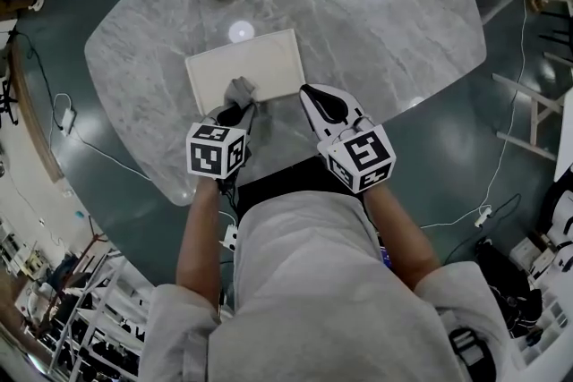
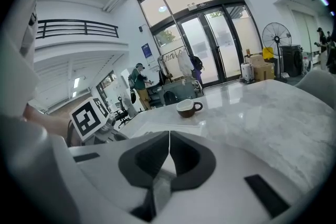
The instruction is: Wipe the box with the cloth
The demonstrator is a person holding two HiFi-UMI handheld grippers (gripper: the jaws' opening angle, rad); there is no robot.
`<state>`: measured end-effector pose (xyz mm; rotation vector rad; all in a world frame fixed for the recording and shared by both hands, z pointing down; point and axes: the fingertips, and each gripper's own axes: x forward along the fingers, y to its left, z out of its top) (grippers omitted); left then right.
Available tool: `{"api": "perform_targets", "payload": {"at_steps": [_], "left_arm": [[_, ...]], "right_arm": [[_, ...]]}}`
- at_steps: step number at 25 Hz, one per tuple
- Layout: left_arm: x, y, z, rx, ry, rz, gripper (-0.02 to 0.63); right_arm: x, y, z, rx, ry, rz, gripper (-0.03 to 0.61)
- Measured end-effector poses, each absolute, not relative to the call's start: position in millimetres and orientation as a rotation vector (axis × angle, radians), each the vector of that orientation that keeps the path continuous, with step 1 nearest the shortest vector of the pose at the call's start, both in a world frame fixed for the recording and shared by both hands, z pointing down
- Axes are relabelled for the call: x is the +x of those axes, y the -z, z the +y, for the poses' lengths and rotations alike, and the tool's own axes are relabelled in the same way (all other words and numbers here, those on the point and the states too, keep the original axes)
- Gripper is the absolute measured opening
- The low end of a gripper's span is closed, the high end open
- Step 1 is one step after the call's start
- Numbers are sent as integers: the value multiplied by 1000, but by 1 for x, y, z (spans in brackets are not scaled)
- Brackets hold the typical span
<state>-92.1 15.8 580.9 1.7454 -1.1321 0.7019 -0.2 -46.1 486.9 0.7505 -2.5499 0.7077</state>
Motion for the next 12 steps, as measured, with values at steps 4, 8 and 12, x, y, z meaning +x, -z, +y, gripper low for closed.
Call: {"api": "perform_targets", "payload": {"at_steps": [4,8,12], "left_arm": [[-79,-580,6,1764,-693,-1120,35],[-65,-579,-4,1787,-694,-1106,35],[-51,-580,-16,1809,-697,-1088,35]], "right_arm": [[10,-489,-49,772,-715,-2543,26],[24,-490,-52,806,-723,-2531,26],[39,-492,-56,843,-729,-2516,26]]}}
